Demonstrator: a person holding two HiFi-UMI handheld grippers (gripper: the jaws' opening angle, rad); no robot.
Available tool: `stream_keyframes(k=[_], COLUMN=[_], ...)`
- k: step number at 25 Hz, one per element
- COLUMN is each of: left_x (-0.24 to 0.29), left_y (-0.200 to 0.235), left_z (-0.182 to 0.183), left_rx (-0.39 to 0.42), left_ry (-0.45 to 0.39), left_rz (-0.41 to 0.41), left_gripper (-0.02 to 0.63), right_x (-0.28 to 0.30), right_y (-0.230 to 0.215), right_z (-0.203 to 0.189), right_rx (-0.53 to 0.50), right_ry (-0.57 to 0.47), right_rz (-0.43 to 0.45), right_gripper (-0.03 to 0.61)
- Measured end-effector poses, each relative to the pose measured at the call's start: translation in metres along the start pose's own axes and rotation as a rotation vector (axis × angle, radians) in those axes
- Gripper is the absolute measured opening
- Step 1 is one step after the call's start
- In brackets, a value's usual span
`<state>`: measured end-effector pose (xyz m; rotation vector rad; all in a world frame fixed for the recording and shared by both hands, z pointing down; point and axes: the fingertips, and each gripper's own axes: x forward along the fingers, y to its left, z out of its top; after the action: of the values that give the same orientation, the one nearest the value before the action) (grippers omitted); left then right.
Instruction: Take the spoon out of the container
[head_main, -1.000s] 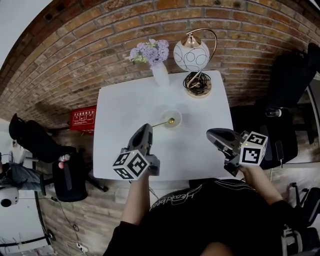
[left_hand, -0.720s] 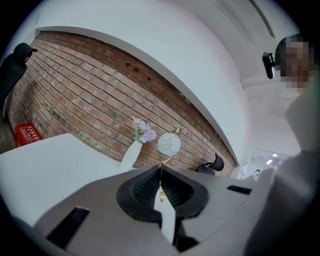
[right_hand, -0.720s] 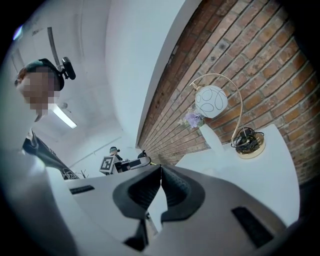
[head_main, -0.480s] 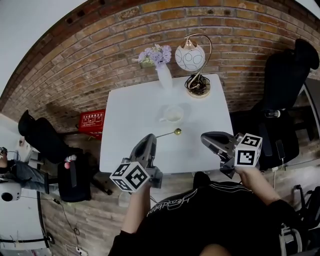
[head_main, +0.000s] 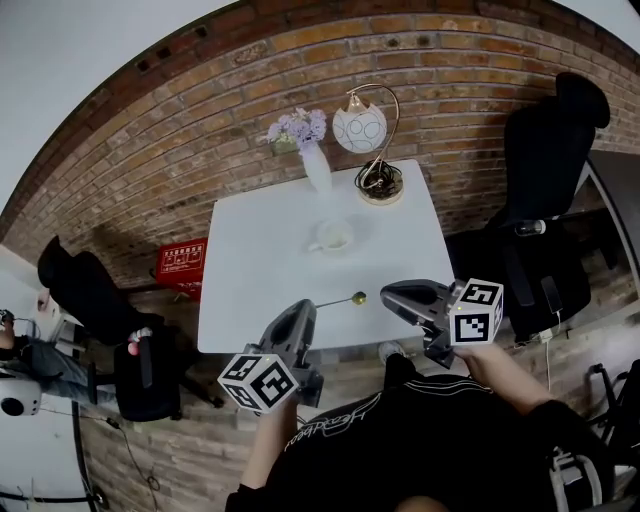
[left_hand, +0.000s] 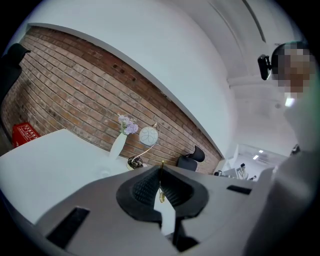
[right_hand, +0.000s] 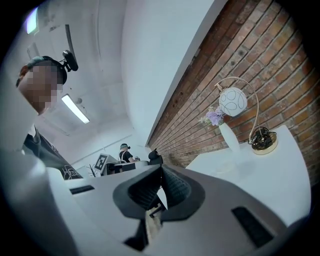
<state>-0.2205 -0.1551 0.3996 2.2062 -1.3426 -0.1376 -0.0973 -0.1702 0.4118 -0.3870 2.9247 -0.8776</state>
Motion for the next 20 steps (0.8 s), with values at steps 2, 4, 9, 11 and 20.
stream_keyframes(k=[2, 4, 9, 11, 20], left_x=[-0.005, -0.009, -0.018, -0.022, -0.029], left_y=[-0.005, -0.009, -0.016, -0.018, -0.023], left_z=[-0.004, -0.009, -0.012, -0.013, -0.012], left_rx=[0.006, 0.008, 0.005, 0.005, 0.004], left_ry=[0.003, 0.007, 0.001, 0.001, 0.000], left_rz=[-0.001, -0.004, -0.013, -0.014, -0.016], left_gripper=[0.007, 0.008, 0.008, 0.008, 0.008], right_x=[-0.001, -0.003, -0.005, -0.006, -0.007], right_y=[0.004, 0.009, 0.019, 0.022, 0.030], right_z=[-0.004, -0.008, -0.012, -0.014, -0.014], right_rx=[-0.001, -0.002, -0.020, -0.018, -0.013], right_ry=[0.000, -0.001, 0.003, 0.005, 0.007], right_rz=[0.001, 0.004, 0.002, 0.000, -0.001], right_gripper=[-0.003, -0.003, -0.003, -0.003, -0.003])
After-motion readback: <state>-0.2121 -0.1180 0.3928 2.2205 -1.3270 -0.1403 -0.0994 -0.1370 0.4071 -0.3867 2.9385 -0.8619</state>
